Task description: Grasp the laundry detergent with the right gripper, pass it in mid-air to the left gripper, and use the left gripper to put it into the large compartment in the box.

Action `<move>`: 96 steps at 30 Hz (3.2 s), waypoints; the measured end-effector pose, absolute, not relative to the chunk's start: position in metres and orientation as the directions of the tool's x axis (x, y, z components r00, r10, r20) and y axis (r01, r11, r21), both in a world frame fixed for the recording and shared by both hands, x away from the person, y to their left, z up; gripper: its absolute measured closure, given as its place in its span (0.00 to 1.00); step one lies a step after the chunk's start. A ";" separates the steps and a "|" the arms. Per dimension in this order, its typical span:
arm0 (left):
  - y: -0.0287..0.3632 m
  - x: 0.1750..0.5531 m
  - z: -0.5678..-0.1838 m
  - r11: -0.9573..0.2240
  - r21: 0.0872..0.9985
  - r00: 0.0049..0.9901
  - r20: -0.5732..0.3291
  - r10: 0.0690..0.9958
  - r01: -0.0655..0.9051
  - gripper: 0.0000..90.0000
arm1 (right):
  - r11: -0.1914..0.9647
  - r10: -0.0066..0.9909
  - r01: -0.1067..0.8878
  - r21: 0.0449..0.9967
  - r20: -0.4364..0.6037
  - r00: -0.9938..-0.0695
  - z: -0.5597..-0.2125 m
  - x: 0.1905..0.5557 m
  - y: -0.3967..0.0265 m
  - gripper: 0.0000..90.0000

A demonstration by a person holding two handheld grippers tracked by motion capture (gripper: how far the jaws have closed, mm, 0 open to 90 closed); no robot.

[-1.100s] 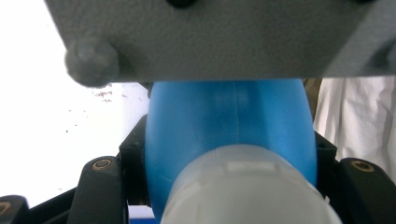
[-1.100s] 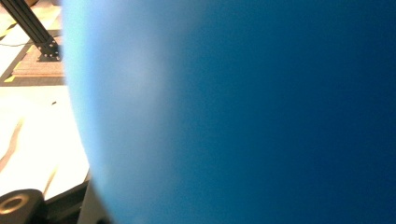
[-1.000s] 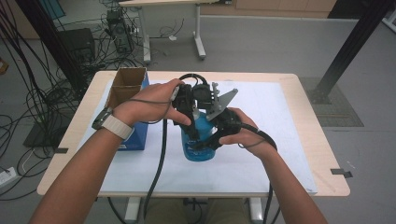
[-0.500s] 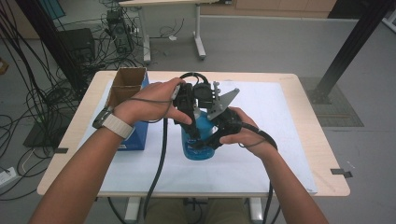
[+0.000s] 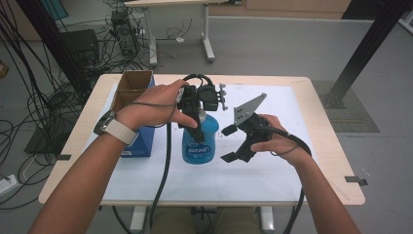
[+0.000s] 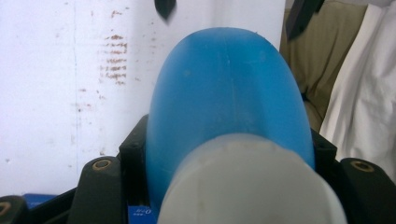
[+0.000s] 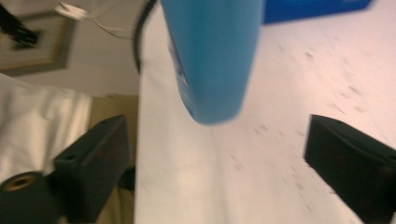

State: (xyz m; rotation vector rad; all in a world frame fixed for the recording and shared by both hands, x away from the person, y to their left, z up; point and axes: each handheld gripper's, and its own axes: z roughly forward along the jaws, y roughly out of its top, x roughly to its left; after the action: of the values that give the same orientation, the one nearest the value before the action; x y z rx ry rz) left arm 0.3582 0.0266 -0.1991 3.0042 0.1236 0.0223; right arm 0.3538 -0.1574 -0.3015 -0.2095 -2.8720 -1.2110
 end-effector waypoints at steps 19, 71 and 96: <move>0.032 0.368 -0.185 -0.960 0.067 0.959 0.056 0.277 0.273 0.42 | 0.872 0.251 0.230 0.431 0.008 -0.968 -0.279 0.358 -0.214 0.07; 0.066 0.394 -0.118 -0.587 0.085 0.579 0.103 0.809 0.805 0.42 | 0.919 0.257 0.234 0.318 -0.033 -0.966 -0.274 0.371 -0.243 0.09; 0.116 0.412 -0.077 -0.320 0.089 0.313 0.084 0.946 0.943 0.42 | 0.926 0.251 0.228 0.300 -0.038 -0.967 -0.258 0.386 -0.248 0.10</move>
State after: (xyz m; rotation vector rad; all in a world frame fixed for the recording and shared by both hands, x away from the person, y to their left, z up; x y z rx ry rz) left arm 0.4119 0.1159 -0.0773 2.5260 1.8181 0.1876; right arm 0.3862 -0.2485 -0.2585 -0.3931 -3.1573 -0.4779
